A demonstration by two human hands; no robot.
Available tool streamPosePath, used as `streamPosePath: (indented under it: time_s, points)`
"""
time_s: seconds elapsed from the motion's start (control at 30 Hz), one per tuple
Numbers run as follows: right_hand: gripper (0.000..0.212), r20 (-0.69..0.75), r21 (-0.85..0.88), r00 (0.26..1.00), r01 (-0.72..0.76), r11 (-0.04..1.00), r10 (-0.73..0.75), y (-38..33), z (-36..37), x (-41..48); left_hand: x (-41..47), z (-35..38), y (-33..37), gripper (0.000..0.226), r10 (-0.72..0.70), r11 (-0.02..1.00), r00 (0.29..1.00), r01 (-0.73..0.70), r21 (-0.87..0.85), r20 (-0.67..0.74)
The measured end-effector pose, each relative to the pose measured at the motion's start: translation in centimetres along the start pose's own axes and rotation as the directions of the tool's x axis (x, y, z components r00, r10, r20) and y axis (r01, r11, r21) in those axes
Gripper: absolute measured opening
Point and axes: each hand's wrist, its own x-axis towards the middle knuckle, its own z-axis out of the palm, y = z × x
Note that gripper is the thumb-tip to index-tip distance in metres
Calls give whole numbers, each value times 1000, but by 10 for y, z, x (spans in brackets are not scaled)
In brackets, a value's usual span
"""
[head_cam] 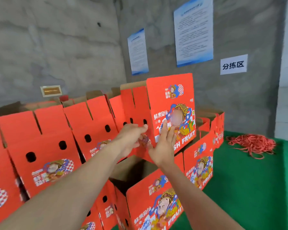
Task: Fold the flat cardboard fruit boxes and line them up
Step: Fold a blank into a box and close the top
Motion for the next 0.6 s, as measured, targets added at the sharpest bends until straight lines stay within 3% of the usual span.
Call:
streamPosePath:
  time_s: [0.07,0.17,0.23,0.3,0.43,0.6]
  points:
    - [98,-23,13,997,-68,998,69,16,-3,15,0,-4,-24,8,20,978,999,-26,206,28]
    - [95,-15,41,994,-104,994,105,30,-7,28,-8,-25,-70,42,-26,865,1000,18,501,8]
    - [95,-31,47,994,-108,993,109,33,-9,31,-10,-43,-88,19,-43,796,999,34,605,0]
    - [100,-103,49,992,-70,996,75,31,-10,28,-14,-58,-100,3,-30,767,999,34,640,-18]
    - [102,-263,17,964,40,999,-34,21,-14,18,-25,-74,-110,12,-10,783,999,40,621,-52]
    - [89,-214,-15,974,66,998,-68,7,-22,7,-42,-90,-111,15,-17,815,996,61,576,-82]
